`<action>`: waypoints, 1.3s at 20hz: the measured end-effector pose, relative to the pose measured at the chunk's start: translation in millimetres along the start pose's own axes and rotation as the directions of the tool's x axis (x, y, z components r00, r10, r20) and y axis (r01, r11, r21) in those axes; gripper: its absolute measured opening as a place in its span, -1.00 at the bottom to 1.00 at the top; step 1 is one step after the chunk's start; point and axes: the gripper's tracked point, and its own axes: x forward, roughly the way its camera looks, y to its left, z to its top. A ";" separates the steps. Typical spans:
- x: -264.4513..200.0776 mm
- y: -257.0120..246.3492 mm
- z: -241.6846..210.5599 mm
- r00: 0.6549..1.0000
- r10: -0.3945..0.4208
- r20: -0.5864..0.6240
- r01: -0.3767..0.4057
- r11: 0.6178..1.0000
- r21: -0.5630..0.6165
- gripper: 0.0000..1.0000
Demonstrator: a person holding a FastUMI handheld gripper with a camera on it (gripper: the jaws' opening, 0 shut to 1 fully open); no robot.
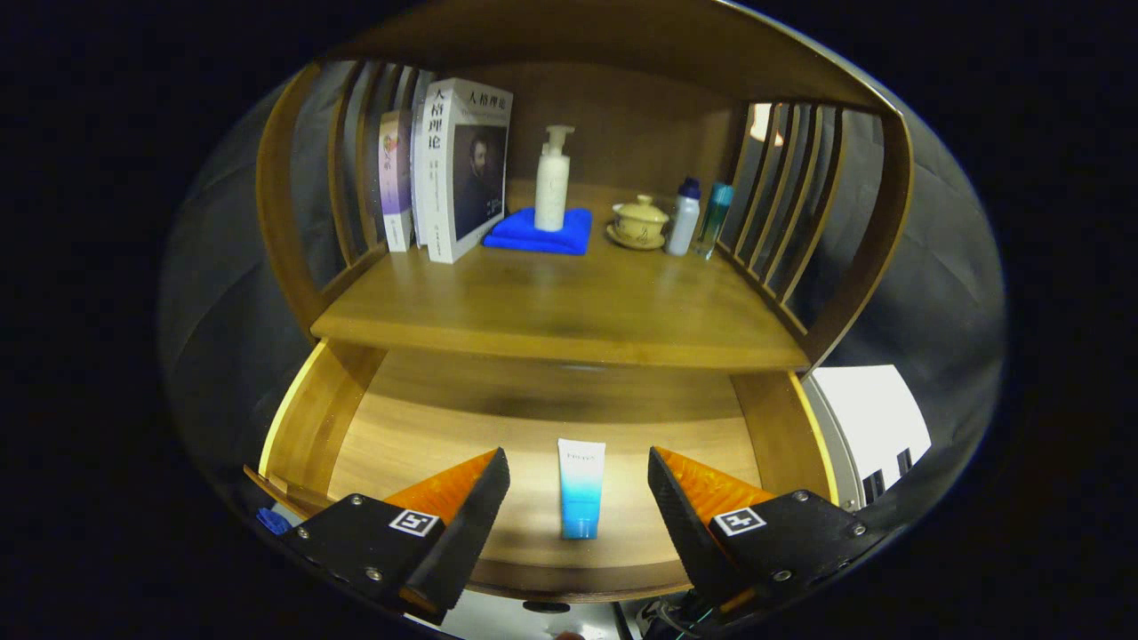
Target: Pull open the drawer, take out the items inside it, and place them on the countertop above the cabinet.
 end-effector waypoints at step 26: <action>88.9 -3.8 -101.6 0.906 -0.021 -0.424 0.068 0.993 0.095 -0.01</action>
